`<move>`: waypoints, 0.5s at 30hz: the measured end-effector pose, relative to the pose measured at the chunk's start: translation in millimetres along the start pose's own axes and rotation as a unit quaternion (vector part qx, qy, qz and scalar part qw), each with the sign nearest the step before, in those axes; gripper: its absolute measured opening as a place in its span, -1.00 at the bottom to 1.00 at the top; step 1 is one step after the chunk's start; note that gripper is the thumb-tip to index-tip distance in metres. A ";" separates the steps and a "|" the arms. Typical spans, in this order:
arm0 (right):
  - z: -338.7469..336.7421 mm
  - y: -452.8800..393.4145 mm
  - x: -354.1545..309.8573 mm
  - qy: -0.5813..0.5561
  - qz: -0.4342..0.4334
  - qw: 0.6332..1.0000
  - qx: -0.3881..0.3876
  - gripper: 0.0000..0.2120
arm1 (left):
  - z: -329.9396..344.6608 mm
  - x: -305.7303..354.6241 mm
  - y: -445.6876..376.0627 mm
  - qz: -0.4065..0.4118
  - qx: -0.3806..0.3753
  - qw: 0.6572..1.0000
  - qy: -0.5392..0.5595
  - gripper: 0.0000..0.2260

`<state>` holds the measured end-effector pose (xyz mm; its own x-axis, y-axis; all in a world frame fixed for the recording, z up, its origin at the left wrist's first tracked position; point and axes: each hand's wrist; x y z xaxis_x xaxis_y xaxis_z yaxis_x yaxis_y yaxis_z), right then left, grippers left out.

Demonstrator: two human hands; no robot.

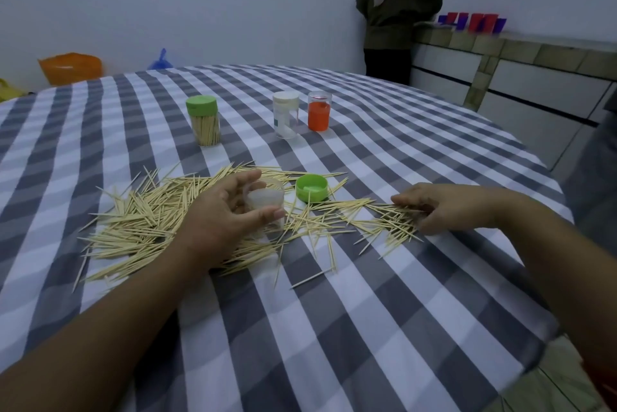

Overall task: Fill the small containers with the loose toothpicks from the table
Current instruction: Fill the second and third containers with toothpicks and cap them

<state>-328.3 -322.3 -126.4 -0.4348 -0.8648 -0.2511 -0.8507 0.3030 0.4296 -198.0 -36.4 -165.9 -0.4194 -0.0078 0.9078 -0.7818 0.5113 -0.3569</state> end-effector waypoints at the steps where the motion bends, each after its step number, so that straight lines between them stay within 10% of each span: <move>1: 1.2 0.1 0.3 0.007 -0.001 1.000 -0.002 -0.31 | 0.0 -0.3 -0.1 0.001 0.000 1.000 -0.002 -0.29; 15: 14.5 -16.1 -7.7 0.037 -0.027 0.991 0.125 -0.68 | 0.4 -0.1 0.7 0.001 0.003 1.000 0.001 -0.30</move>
<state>-315.6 -314.6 -144.0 -0.3710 -0.9070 -0.1991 -0.9230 0.3366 0.1865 -198.7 -36.4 -166.3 -0.4208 -0.0052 0.9072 -0.7838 0.5056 -0.3607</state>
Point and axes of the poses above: each hand's wrist, its own y-axis away from the middle knuckle, its own z-axis out of the palm, x = y × z, and after that the axes turned 7 degrees about z, right-handed
